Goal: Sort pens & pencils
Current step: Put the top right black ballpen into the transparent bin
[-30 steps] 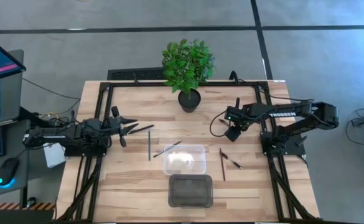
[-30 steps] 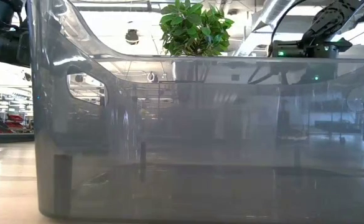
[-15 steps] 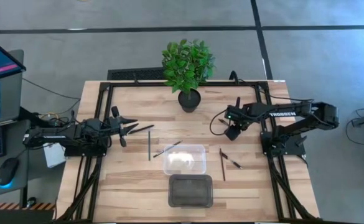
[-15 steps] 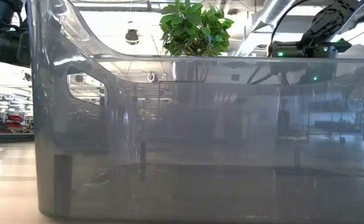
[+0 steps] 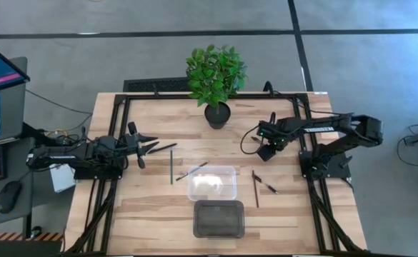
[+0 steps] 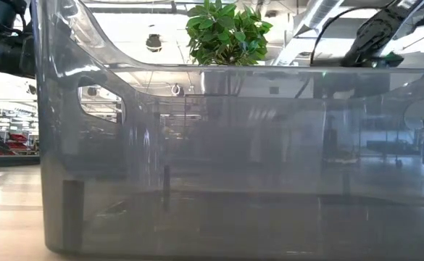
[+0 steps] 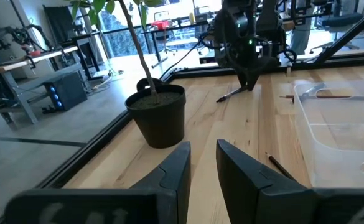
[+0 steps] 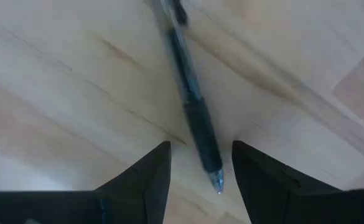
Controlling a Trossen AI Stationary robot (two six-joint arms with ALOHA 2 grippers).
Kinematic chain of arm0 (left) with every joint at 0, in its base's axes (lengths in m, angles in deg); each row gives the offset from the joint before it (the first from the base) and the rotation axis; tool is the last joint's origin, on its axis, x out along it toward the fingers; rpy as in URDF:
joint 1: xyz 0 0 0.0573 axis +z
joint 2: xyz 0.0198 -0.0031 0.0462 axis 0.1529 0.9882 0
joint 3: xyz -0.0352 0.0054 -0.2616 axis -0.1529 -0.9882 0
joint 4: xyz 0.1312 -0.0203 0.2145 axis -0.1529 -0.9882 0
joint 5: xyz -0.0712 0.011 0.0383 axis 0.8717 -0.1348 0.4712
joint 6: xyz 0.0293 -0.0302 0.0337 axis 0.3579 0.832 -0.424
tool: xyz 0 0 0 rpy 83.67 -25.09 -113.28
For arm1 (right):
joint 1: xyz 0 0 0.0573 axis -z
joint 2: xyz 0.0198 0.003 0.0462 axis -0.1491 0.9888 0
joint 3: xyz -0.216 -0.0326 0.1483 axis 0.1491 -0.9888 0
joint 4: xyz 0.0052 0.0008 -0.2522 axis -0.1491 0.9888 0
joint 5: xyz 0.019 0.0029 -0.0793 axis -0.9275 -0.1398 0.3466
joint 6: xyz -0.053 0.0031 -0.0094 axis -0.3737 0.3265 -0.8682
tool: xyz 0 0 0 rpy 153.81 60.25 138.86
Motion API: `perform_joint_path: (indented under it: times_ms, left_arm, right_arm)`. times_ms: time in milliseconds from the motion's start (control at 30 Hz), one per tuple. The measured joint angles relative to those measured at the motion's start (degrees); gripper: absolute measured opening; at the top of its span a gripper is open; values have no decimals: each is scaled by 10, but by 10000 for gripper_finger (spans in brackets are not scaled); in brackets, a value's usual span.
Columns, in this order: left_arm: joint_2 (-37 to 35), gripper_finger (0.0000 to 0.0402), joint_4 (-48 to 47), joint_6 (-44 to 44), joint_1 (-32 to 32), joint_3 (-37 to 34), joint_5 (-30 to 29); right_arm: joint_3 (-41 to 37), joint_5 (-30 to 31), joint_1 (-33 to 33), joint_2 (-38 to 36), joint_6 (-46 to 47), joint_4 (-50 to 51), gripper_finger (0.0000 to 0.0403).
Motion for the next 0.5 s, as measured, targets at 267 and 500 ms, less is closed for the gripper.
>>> perform_joint_path:
  times_ms: [267, 500]
  left_arm:
    - [0, 68, 0, 0, 0, 0, 0]
    - [0, 68, 0, -7, 0, 0, 0]
  right_arm:
    - [9, -1, 0, 44, -18, 0, 170]
    - [13, 5, 3, 13, -35, -12, 93]
